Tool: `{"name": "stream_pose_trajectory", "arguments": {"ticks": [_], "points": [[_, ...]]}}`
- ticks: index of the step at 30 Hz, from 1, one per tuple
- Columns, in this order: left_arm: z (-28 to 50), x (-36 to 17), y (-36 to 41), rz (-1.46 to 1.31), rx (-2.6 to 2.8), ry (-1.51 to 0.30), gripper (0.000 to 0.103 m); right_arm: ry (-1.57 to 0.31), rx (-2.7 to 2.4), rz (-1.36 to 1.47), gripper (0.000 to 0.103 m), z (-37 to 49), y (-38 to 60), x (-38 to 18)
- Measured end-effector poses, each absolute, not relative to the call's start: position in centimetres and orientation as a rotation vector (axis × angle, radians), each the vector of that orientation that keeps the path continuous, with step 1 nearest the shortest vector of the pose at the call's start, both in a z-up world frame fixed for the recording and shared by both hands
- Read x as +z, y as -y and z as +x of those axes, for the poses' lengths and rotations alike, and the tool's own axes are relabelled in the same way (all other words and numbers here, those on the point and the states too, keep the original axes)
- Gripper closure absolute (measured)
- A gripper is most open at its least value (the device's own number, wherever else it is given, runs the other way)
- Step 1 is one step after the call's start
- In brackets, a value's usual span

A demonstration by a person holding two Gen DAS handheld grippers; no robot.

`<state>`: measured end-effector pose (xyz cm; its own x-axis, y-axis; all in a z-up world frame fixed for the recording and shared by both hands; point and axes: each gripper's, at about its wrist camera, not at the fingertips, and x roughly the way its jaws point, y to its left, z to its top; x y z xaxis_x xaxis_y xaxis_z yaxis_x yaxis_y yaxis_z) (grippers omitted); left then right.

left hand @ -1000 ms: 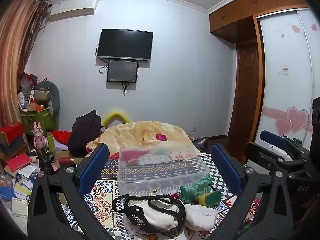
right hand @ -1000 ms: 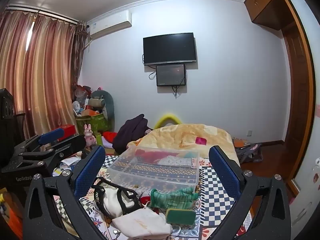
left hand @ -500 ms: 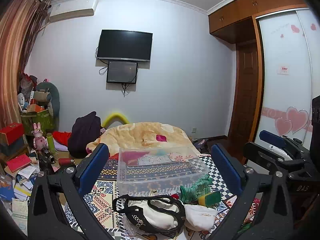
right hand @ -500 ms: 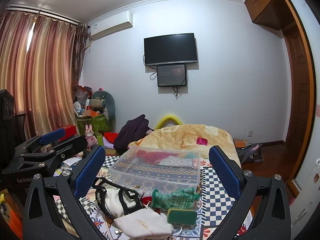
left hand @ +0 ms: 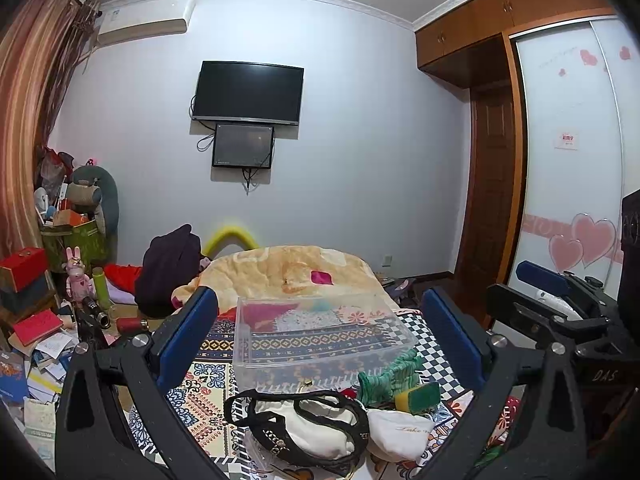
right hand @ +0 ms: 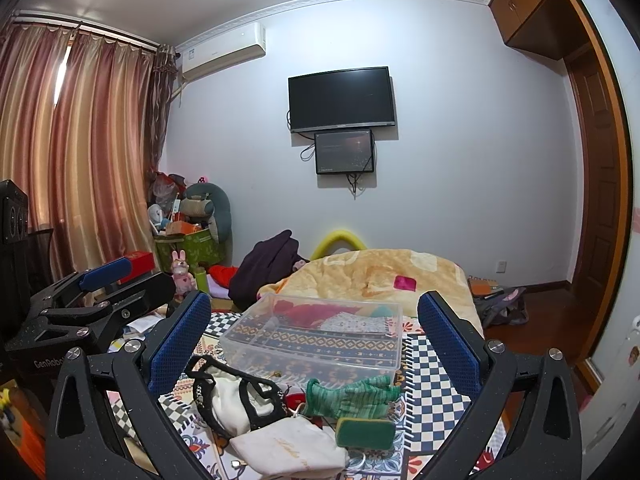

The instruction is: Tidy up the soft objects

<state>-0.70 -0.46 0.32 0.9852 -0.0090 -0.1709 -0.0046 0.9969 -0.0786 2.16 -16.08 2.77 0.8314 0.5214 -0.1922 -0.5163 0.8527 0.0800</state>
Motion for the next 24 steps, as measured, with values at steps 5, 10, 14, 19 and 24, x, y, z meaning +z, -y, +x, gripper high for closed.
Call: {"name": "stream_pose_trajectory", "arguments": {"ticks": [5, 10, 14, 19, 24], "points": [[-0.77, 0.38, 0.43, -0.079, -0.004, -0.172, 0.000, -0.209, 0.552, 0.023, 0.000, 2.22, 15.98, 2.66], [-0.76, 0.44, 0.39, -0.079, -0.002, -0.173, 0.000, -0.208, 0.551, 0.024, 0.000, 2.16, 15.98, 2.68], [-0.80, 0.47, 0.36, -0.078, -0.004, -0.173, 0.000, -0.205, 0.554, 0.023, 0.000, 1.93, 15.81, 2.67], [-0.79, 0.48, 0.33, -0.077, -0.004, -0.172, 0.000, -0.205, 0.554, 0.024, 0.000, 1.94, 15.81, 2.67], [-0.79, 0.48, 0.39, -0.077, -0.004, -0.172, 0.000, -0.205, 0.554, 0.024, 0.000, 1.90, 15.81, 2.67]]}}
